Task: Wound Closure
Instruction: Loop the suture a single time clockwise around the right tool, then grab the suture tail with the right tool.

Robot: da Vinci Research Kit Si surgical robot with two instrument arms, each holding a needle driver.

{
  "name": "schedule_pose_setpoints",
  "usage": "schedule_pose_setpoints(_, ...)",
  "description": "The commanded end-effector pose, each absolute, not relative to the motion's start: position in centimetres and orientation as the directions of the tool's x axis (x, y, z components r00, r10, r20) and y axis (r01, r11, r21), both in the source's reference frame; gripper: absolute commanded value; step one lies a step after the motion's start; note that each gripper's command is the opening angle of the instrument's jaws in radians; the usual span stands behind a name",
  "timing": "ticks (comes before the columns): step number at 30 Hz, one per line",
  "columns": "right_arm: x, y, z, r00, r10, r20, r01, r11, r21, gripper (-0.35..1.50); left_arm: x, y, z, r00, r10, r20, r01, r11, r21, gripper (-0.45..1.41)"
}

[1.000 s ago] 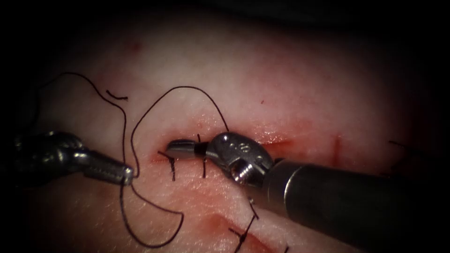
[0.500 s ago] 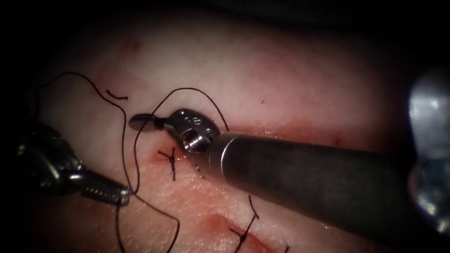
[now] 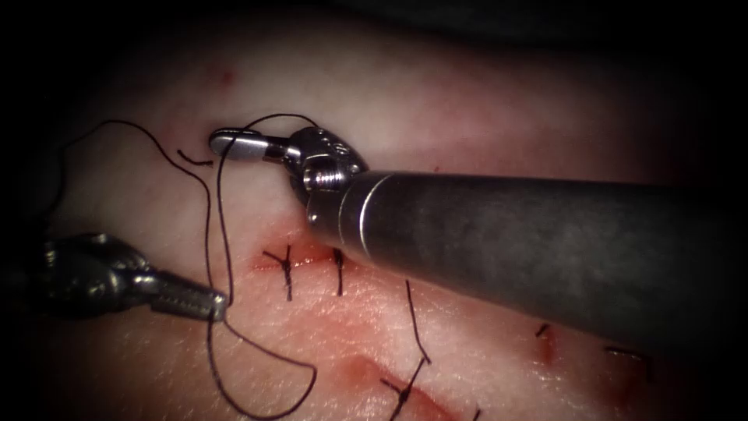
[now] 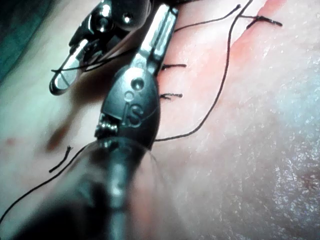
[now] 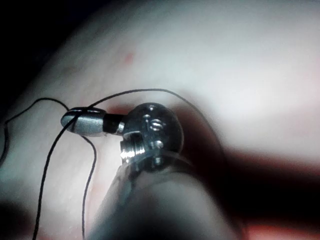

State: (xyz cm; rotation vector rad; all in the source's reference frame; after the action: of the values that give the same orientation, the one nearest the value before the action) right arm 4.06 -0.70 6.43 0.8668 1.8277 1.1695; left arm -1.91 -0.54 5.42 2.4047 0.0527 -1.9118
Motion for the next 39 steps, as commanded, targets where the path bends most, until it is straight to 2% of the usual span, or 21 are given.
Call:
schedule_pose_setpoints(1, 4.16, -0.6, 6.3, -0.473, 0.844, -0.255, 0.150, 0.362, 0.920, -0.35, -1.97, -0.6, 5.5, 0.235, 0.006, -0.972, 0.073, -0.997, 0.011, -0.45)
schedule_pose_setpoints(9, 4.26, -0.5, 6.0, -0.466, 0.846, -0.260, 0.167, 0.372, 0.913, -0.35, -2.05, -0.7, 5.8, 0.247, 0.044, -0.968, 0.084, -0.996, -0.024, -0.45)
schedule_pose_setpoints(14, 4.03, -0.6, 5.9, -0.428, 0.872, -0.239, 0.187, 0.344, 0.920, -0.35, -1.98, -0.5, 6.1, 0.258, 0.062, -0.964, 0.065, -0.997, -0.046, -0.45)
schedule_pose_setpoints(16, 3.94, -0.6, 5.8, -0.400, 0.887, -0.230, 0.201, 0.330, 0.922, 0.07, -1.96, -0.4, 6.2, 0.261, 0.064, -0.963, 0.058, -0.997, -0.051, -0.45)
schedule_pose_setpoints(17, 3.84, -0.7, 5.7, -0.359, 0.905, -0.230, 0.218, 0.320, 0.922, 0.37, -1.95, -0.3, 6.3, 0.267, 0.068, -0.961, 0.053, -0.997, -0.056, -0.45)
schedule_pose_setpoints(22, 3.64, -1.0, 5.5, -0.235, 0.940, -0.247, 0.262, 0.306, 0.915, 0.55, -2.00, -0.1, 6.5, 0.294, 0.082, -0.952, 0.049, -0.996, -0.071, -0.45)
schedule_pose_setpoints(24, 3.60, -1.0, 5.4, -0.182, 0.947, -0.266, 0.279, 0.309, 0.909, 0.52, -2.04, -0.1, 6.6, 0.311, 0.091, -0.946, 0.058, -0.995, -0.076, -0.45)
schedule_pose_setpoints(28, 3.45, -1.1, 5.4, -0.124, 0.917, -0.379, 0.298, 0.399, 0.867, 0.59, -2.11, 0.0, 6.6, 0.335, 0.099, -0.937, 0.070, -0.994, -0.080, -0.45)
schedule_pose_setpoints(30, 3.36, -1.1, 5.4, -0.123, 0.908, -0.402, 0.296, 0.420, 0.858, 0.49, -2.11, 0.0, 6.6, 0.351, 0.105, -0.930, 0.080, -0.993, -0.082, -0.45)
schedule_pose_setpoints(31, 3.29, -1.1, 5.4, -0.115, 0.898, -0.425, 0.299, 0.439, 0.848, 0.35, -2.10, -0.1, 6.6, 0.364, 0.109, -0.925, 0.089, -0.993, -0.082, -0.45)
schedule_pose_setpoints(33, 3.19, -1.1, 5.4, -0.076, 0.883, -0.463, 0.316, 0.461, 0.829, 0.12, -2.08, -0.1, 6.5, 0.382, 0.113, -0.917, 0.015, -0.993, -0.116, -0.45)
schedule_pose_setpoints(34, 3.13, -1.1, 5.4, -0.052, 0.870, -0.490, 0.329, 0.479, 0.814, 0.07, -2.08, -0.1, 6.5, 0.394, 0.114, -0.912, -0.035, -0.990, -0.139, -0.45)
schedule_pose_setpoints(35, 3.07, -1.1, 5.5, -0.018, 0.859, -0.512, 0.346, 0.486, 0.802, 0.04, -2.07, -0.1, 6.4, 0.408, 0.115, -0.906, -0.093, -0.982, -0.166, -0.45)
schedule_pose_setpoints(37, 3.02, -1.1, 5.5, -0.009, 0.855, -0.519, 0.349, 0.488, 0.800, 0.04, -2.07, 0.0, 6.3, 0.421, 0.113, -0.900, -0.145, -0.971, -0.190, -0.45)
schedule_pose_setpoints(39, 2.99, -1.2, 5.5, 0.063, 0.829, -0.556, 0.391, 0.492, 0.778, 0.04, -2.07, 0.0, 6.2, 0.436, 0.129, -0.891, -0.185, -0.956, -0.229, -0.45)
